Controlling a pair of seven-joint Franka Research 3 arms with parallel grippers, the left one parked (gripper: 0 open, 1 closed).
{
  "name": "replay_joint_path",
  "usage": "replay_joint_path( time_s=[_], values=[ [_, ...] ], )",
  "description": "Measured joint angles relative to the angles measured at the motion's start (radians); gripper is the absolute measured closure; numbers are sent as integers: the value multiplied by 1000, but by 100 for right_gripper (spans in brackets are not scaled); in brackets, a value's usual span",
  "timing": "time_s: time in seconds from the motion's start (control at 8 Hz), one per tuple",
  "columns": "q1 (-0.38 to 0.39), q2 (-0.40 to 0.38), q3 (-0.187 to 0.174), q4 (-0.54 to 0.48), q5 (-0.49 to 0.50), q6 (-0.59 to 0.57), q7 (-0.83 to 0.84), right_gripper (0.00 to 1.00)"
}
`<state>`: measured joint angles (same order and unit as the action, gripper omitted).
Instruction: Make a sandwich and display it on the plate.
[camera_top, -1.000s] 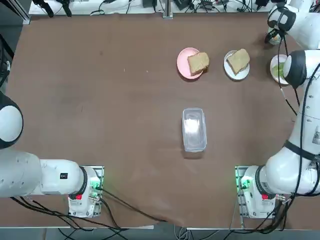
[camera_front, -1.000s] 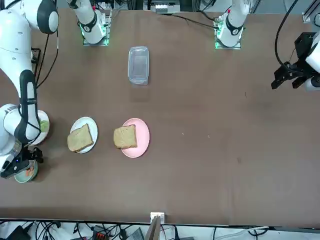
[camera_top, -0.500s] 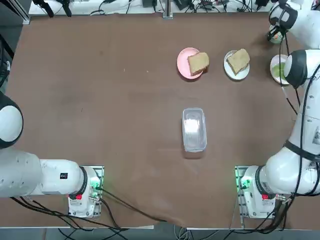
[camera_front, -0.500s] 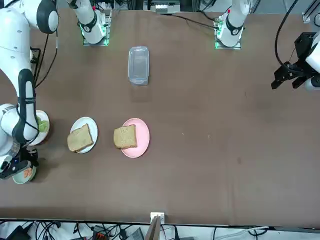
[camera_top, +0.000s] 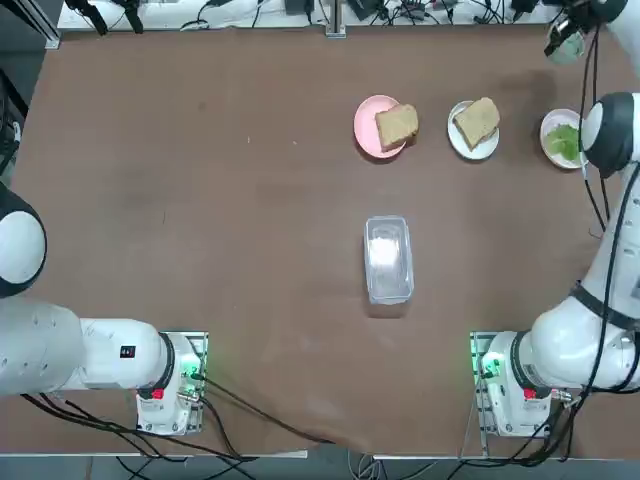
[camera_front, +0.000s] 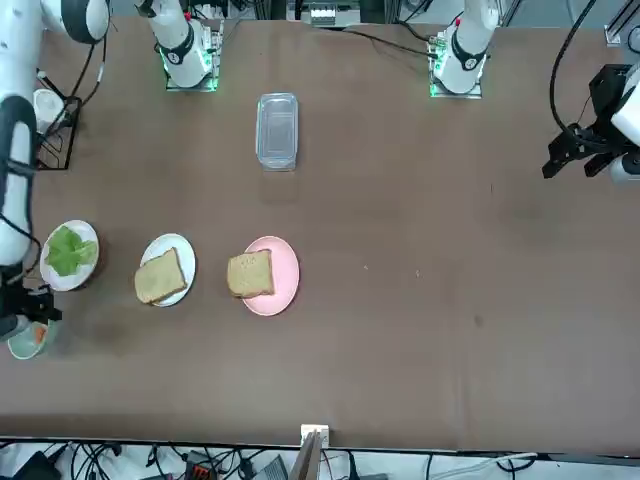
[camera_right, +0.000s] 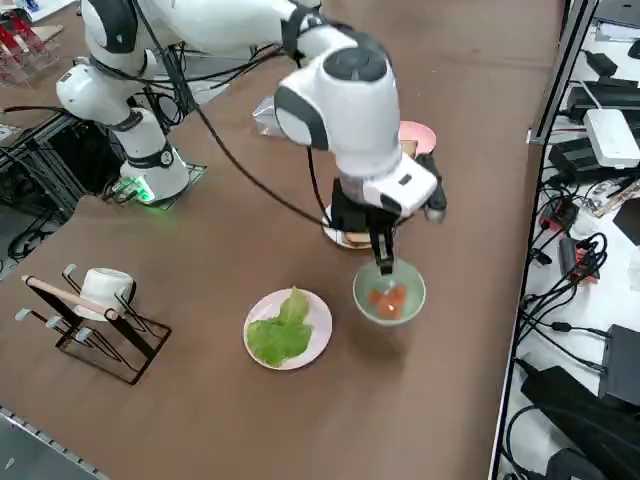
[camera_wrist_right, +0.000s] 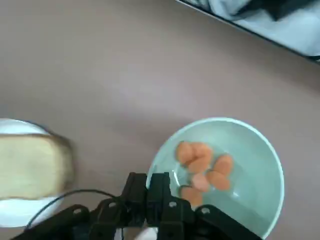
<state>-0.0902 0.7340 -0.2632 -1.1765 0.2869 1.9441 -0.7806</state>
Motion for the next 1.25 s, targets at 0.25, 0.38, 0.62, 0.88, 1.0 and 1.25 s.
replay_joint_path(
  time_s=[0.25, 0.38, 0.62, 0.88, 1.0, 1.25],
  values=[
    [19, -40, 44, 0, 101, -130, 98, 98],
    [32, -48, 53, 0, 160, -192, 159, 98],
    [47, -49, 69, -11, 278, -342, 243, 98],
    [54, -44, 72, -90, 415, -386, 252, 98],
    [53, -38, 72, -121, 456, -396, 246, 98],
    [52, -17, 77, -150, 528, -401, 230, 98]
  ],
)
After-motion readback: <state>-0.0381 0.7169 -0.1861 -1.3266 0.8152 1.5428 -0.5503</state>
